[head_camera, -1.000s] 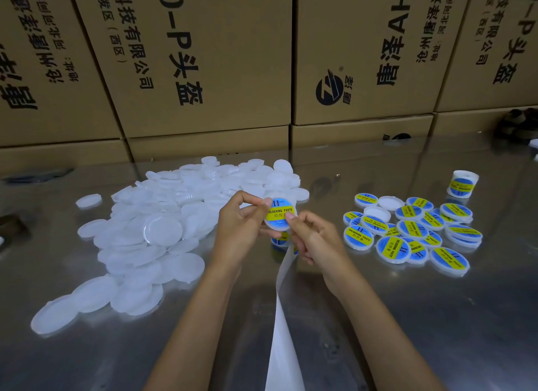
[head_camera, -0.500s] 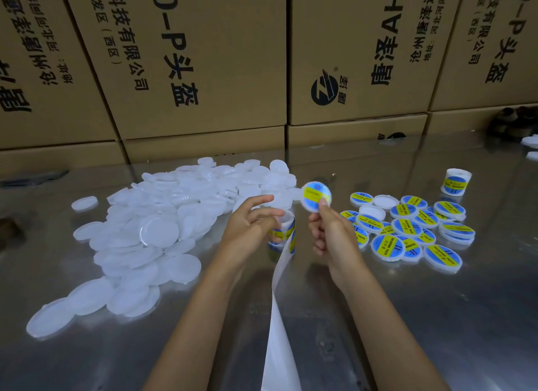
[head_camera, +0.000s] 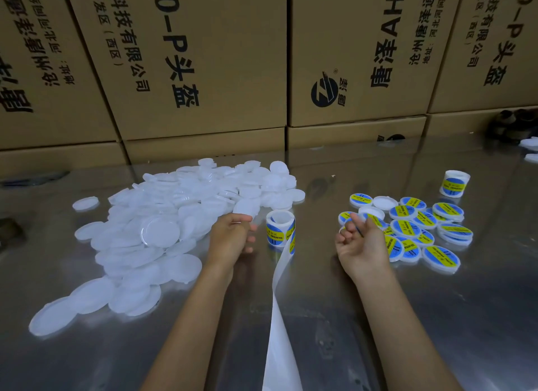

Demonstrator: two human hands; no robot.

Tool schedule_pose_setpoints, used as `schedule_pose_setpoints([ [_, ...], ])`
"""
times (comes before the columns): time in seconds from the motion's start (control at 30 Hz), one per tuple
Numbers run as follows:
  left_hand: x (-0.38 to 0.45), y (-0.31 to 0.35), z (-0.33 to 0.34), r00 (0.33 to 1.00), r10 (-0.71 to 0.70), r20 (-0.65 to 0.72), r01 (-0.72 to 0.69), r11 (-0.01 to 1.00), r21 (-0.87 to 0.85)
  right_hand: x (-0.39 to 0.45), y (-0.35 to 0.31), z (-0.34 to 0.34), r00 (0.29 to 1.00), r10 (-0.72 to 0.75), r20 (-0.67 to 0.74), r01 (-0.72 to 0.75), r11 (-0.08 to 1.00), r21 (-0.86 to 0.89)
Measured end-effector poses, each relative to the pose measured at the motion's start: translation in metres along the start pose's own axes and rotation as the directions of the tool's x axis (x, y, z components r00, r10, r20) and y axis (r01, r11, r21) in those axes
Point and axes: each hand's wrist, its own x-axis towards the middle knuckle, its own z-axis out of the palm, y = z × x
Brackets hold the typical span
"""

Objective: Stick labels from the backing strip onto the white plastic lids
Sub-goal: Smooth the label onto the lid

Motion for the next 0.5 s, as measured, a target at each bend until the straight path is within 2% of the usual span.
schedule_pose_setpoints([
  [0.17,0.003,-0.002,0.001,1.000,-0.003,0.001,0.003,0.999,0.045,-0.002,0.003,0.002,1.000,-0.001,0.022,0.002,0.997,-0.082],
  [0.27,0.005,-0.001,-0.001,0.999,0.027,-0.026,-0.024,0.995,0.094,-0.007,0.007,0.006,0.996,-0.030,0.079,0.049,0.963,-0.263],
  [0.33,0.008,0.000,-0.007,0.987,0.127,-0.096,-0.103,0.969,0.226,-0.011,0.014,0.011,0.991,-0.065,0.119,0.112,0.890,-0.441],
  [0.4,0.009,0.002,-0.017,0.940,0.283,-0.189,-0.187,0.893,0.409,-0.016,0.023,0.014,0.978,-0.107,0.179,0.195,0.775,-0.601],
  [0.5,0.012,0.003,-0.034,0.838,0.444,-0.318,-0.151,0.748,0.646,-0.023,0.037,0.016,0.956,-0.159,0.246,0.289,0.644,-0.708],
])
